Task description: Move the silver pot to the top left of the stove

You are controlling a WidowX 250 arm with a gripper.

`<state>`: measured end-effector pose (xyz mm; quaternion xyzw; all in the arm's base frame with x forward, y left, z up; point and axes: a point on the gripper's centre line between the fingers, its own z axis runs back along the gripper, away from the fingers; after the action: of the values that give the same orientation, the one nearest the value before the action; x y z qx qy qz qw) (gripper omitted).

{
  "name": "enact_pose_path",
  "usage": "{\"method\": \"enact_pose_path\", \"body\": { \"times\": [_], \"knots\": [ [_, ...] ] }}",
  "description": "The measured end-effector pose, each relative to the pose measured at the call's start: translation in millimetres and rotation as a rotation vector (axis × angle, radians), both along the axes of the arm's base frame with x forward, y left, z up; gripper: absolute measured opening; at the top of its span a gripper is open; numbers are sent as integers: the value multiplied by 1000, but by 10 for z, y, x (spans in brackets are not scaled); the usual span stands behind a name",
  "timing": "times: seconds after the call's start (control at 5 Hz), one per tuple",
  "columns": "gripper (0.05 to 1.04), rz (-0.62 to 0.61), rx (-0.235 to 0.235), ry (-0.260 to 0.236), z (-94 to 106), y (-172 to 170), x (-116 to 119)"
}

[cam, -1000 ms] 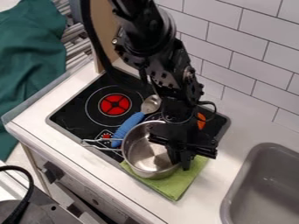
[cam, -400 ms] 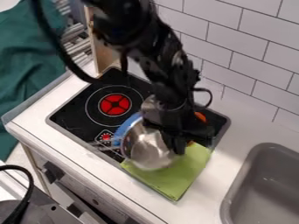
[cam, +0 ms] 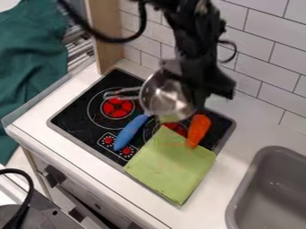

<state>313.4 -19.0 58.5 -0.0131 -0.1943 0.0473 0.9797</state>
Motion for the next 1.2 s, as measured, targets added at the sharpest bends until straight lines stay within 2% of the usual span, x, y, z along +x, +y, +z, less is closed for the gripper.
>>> {"method": "enact_pose_path", "body": {
  "times": [0.2,0.4,0.6,0.8,1.0,1.2],
  "knots": [
    [58,53,2,91,-243,238,315],
    [58,126,-21,147,-434,522,468],
    [58,200,-26,162,-521,868,531],
    [58,249,-33,150,-486,1104,534],
    [58,271,-55,166,-554,1211,517],
    [58,270,-66,209,-689,1259,515]
  ]
}}
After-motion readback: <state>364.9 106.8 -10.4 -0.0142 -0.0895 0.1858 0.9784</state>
